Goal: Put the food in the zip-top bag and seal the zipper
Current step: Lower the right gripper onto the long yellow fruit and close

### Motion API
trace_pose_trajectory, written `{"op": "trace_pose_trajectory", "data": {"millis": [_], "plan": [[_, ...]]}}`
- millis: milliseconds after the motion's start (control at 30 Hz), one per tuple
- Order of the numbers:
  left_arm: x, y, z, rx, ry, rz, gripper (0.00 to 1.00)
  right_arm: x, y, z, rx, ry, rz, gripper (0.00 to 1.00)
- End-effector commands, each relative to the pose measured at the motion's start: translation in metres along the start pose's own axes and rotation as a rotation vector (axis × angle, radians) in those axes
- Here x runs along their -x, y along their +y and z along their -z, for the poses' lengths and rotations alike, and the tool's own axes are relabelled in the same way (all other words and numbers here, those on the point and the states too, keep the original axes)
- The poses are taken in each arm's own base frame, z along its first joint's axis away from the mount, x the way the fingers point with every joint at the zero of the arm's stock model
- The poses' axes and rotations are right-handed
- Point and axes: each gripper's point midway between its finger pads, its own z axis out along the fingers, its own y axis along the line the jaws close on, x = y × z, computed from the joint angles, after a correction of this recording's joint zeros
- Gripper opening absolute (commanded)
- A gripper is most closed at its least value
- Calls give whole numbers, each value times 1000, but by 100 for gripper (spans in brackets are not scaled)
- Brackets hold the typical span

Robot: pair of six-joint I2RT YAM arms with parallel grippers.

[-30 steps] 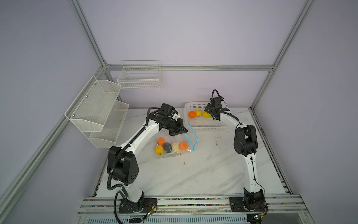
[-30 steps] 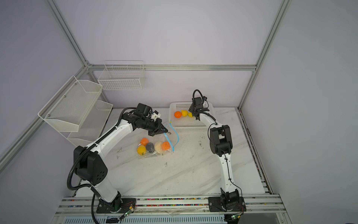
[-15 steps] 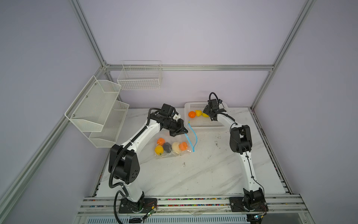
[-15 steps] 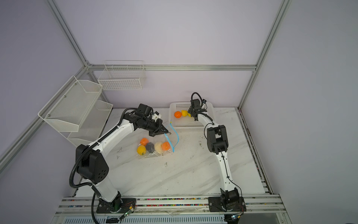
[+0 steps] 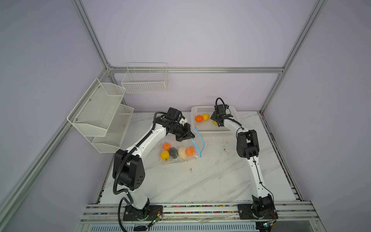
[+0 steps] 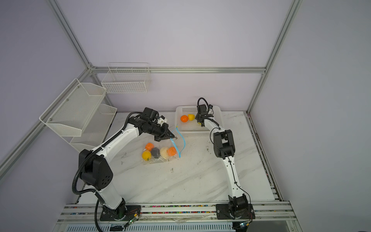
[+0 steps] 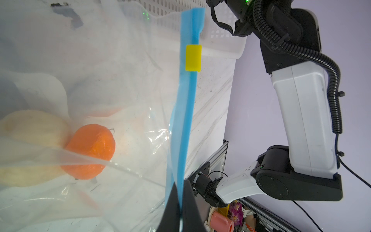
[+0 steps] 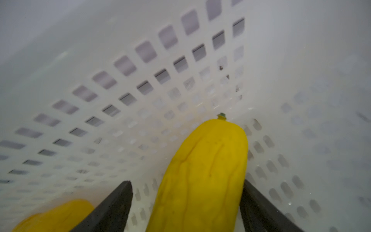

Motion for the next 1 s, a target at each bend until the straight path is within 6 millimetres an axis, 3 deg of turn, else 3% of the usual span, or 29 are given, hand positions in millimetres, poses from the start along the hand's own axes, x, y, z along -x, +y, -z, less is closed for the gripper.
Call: {"op": "trace_pose_trajectory", "data": {"millis": [0, 233, 500, 967], "plan": [[3, -15, 5, -36, -10, -46, 0, 9, -4, 3, -14, -38, 18, 81], [3, -16, 6, -36, -15, -48, 0, 19, 2, 15, 22, -65, 61, 71], [2, -15, 7, -36, -14, -47, 0, 25, 9, 27, 66, -70, 89, 53], [3, -16, 9, -35, -23, -51, 0, 39, 29, 54, 188, -53, 127, 50]]}}
